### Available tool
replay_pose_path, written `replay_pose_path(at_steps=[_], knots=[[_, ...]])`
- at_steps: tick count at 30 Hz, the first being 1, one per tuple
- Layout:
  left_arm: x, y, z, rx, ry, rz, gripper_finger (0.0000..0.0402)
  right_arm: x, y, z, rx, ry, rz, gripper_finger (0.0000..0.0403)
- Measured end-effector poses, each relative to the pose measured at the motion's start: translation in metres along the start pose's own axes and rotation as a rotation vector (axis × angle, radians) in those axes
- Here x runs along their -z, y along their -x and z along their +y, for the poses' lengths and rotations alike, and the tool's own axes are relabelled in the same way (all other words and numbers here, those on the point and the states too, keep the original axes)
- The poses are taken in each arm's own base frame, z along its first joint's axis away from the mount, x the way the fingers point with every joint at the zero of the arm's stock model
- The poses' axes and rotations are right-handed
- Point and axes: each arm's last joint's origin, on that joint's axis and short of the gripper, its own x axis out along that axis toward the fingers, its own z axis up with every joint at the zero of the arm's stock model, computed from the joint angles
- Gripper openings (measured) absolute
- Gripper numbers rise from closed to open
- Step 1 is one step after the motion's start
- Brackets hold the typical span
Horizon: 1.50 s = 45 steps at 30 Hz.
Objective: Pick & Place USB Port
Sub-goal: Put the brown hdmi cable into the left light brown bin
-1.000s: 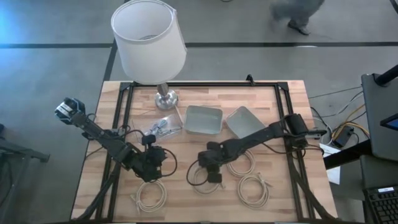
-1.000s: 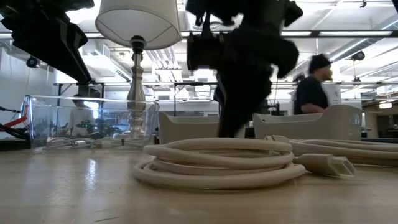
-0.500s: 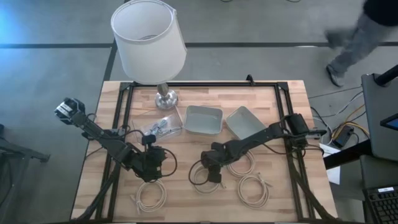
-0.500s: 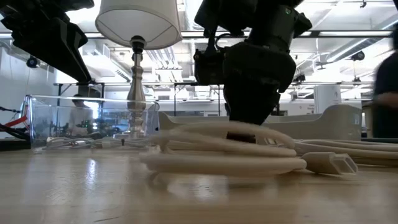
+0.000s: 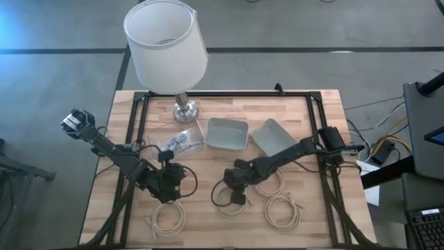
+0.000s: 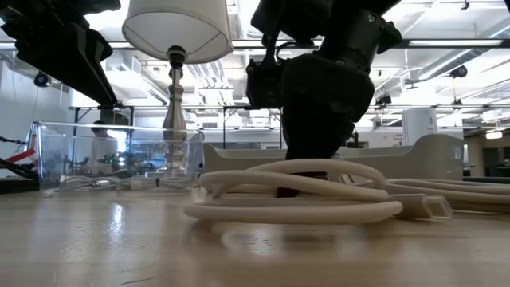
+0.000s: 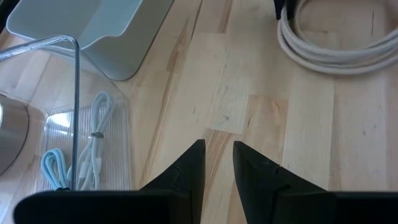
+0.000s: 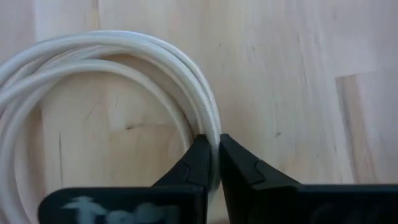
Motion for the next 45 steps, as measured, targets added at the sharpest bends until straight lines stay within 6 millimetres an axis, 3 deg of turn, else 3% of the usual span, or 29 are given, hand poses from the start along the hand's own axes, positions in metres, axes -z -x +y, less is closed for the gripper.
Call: replay_pose_path(at_steps=[6,13,17,23,27,32,38,45], knots=[[0.000,0.000,0.000,0.000,0.000,0.000,0.0085,-0.011,0.005,0.012,-0.018,-0.043,-0.107,0.0015],[0.000,0.000,0.000,-0.001,-0.001,0.000,0.0085,-0.035,0.050,0.029,-0.003,0.107,-0.186,0.0015],[0.000,0.000,0.000,-0.001,-0.001,0.000,0.0085,-0.046,0.083,0.024,0.243,0.197,-0.293,0.0014],[0.000,0.000,0.000,0.002,0.002,-0.003,0.0085,-0.061,0.122,-0.003,0.874,0.219,-0.462,0.0014],[0.000,0.000,0.000,0.003,0.004,-0.005,0.0085,-0.070,0.133,-0.028,1.044,0.168,-0.462,0.0014],[0.000,0.000,0.000,0.003,0.003,-0.004,0.0085,-0.081,0.126,-0.072,1.065,0.066,-0.416,0.0013],[0.000,0.000,0.000,0.003,0.003,-0.004,0.0085,-0.081,0.090,-0.119,0.994,-0.017,-0.299,0.0013],[0.000,0.000,0.000,0.003,0.003,-0.004,0.0085,-0.076,0.051,-0.138,0.866,-0.056,-0.202,0.0013]])
